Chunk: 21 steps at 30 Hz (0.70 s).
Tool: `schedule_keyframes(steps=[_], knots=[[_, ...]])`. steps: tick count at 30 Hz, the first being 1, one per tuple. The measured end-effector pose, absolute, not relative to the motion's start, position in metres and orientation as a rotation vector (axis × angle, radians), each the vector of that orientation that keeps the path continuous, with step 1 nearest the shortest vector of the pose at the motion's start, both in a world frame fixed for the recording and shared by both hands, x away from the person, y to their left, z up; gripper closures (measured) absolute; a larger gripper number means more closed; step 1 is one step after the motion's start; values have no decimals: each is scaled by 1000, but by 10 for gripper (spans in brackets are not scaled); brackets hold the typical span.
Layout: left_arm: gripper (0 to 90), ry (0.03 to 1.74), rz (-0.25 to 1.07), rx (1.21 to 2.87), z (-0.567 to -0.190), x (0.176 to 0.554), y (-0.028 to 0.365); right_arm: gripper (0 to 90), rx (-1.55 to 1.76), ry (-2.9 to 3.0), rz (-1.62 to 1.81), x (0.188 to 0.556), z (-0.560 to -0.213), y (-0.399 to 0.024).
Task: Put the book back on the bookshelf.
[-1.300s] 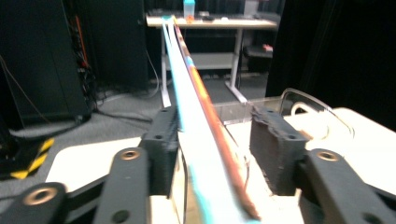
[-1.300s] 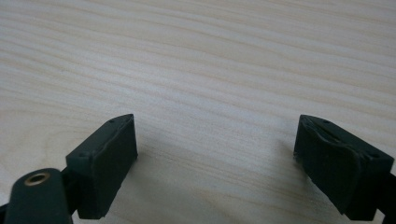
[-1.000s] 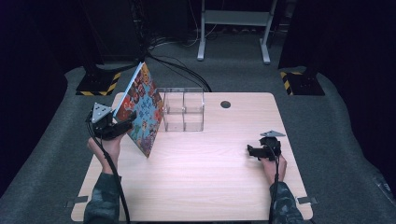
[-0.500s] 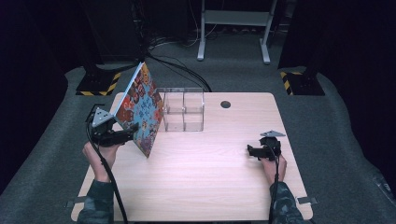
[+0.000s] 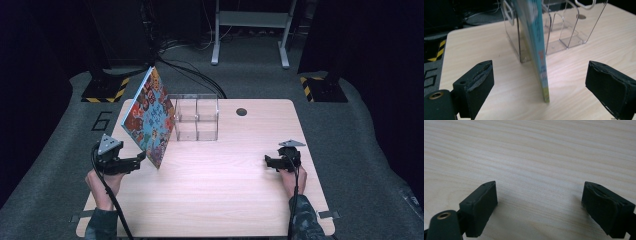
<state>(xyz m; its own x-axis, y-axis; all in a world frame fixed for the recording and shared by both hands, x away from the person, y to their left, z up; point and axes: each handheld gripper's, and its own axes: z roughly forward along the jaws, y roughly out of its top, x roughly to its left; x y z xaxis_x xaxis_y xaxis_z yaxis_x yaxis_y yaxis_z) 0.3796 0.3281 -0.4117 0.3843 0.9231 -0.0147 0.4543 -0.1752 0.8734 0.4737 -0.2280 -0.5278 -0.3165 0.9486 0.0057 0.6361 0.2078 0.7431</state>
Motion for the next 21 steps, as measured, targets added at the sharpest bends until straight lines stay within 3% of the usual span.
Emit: schedule_keyframes(steps=[21], knots=[[25, 1311, 574, 1879, -494, 357, 344, 117, 1478, 2030, 910, 473, -528, -227]])
